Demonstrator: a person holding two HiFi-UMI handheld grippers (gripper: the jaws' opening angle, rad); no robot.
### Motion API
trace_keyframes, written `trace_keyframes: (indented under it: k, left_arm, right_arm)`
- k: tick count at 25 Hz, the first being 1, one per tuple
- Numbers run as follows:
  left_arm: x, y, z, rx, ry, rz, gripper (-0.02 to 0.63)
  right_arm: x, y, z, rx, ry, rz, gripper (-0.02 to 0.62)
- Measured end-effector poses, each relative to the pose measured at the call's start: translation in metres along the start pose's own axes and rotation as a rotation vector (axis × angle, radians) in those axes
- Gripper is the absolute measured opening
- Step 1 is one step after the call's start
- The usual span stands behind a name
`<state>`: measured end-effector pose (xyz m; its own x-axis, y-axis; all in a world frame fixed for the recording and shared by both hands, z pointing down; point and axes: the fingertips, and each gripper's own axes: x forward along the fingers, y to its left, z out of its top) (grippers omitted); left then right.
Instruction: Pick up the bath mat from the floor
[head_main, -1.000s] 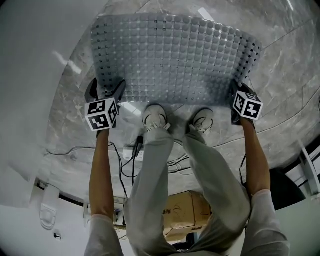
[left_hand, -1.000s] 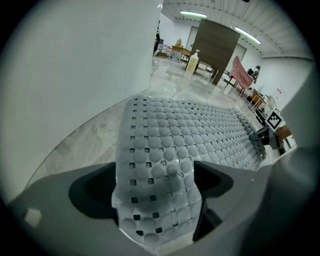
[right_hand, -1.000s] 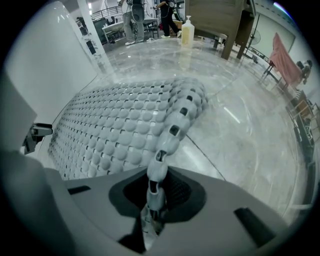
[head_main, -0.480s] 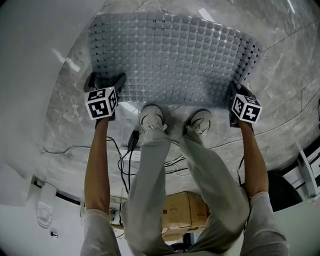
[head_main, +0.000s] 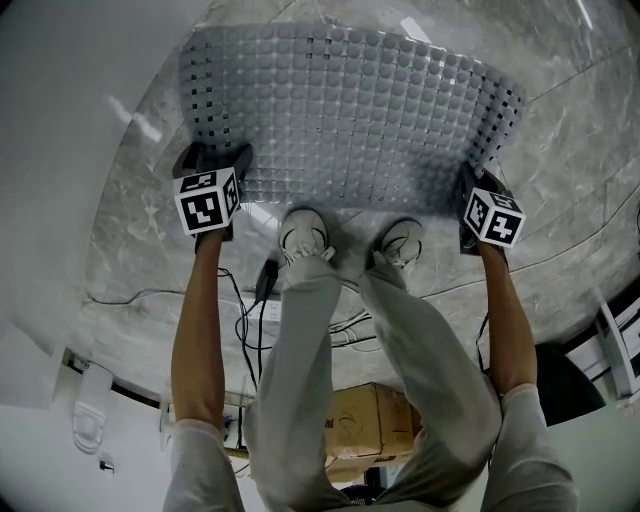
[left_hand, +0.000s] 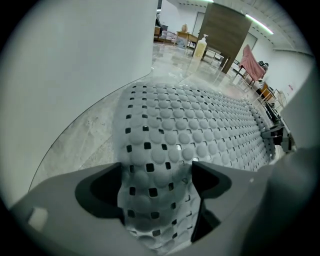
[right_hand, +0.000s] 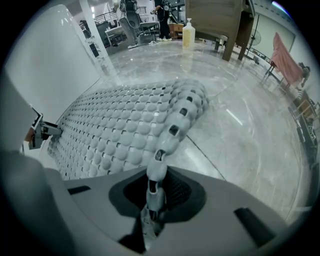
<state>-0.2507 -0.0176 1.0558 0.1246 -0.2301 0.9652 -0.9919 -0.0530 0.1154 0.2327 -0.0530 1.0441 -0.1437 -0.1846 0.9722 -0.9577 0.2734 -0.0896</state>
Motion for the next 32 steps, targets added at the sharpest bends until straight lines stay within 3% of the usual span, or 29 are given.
trace_keyframes:
  k: [7,13,25,32]
  left_arm:
    - [-0.008,-0.022,0.004,0.007,-0.060,-0.007,0.162]
    - [-0.015,-0.036,0.009,0.011,-0.078,-0.055,0.062]
    - [-0.042,-0.051,0.018,-0.076,-0.095,-0.119,0.051]
    - [-0.078,-0.072,0.035,-0.045,-0.084,-0.170,0.049]
  right_arm:
    - [0.001,0.002,-0.001,-0.004,0.012,0.012,0.057]
    - [0.001,0.002,0.000,-0.019,0.009,-0.008,0.057]
    - [-0.016,0.006,0.005,0.000,0.026,0.007,0.052]
    - [-0.057,0.027,0.021,0.001,0.013,0.034,0.051]
